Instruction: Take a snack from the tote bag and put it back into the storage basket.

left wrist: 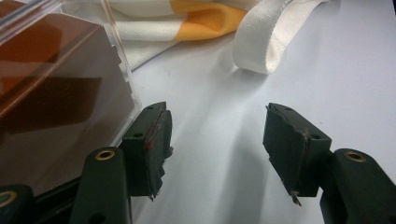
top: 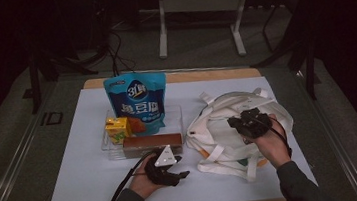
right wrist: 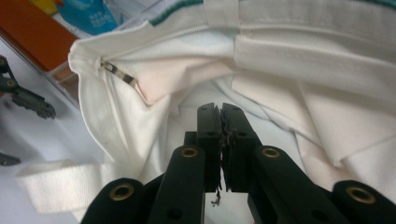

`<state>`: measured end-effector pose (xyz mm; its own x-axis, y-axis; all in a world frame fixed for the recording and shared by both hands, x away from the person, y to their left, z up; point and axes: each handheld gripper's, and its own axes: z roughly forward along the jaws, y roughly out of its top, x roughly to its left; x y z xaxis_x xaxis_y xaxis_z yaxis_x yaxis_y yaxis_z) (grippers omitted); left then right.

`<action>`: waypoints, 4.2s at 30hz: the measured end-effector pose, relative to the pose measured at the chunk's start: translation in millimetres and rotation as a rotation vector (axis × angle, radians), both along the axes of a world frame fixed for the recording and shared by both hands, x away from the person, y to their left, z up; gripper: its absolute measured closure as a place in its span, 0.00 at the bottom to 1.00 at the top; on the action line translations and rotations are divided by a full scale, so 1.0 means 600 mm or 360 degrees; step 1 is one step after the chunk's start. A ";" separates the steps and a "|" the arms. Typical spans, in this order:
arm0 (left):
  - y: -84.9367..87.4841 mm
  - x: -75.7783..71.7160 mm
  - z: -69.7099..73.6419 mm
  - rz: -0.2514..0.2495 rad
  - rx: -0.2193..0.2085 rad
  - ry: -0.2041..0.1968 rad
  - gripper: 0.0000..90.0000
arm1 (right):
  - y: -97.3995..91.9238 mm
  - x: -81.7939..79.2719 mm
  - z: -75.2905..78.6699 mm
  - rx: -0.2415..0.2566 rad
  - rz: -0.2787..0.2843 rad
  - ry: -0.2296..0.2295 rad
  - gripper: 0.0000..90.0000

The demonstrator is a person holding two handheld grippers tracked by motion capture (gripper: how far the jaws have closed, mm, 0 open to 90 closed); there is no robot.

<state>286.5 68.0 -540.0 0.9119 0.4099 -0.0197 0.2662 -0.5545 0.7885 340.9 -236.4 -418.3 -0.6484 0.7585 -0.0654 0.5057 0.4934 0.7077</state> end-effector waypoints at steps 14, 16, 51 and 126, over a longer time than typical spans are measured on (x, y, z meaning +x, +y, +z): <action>-0.001 0.000 0.000 -0.0001 0.0007 -0.0002 0.45 | -0.049 -0.024 -0.027 -0.0056 -0.0048 0.0047 1.00; -0.001 0.000 0.000 -0.0001 0.0006 -0.0002 0.45 | -0.054 -0.026 -0.027 -0.0049 -0.0057 0.0050 1.00; -0.001 0.000 0.000 -0.0004 0.0014 -0.0002 0.45 | -0.138 -0.048 -0.065 -0.0113 -0.0235 0.0153 1.00; -0.003 0.000 -0.001 -0.0016 0.0037 -0.0001 0.44 | -0.098 0.063 -0.077 -0.0187 -0.0238 0.0375 0.27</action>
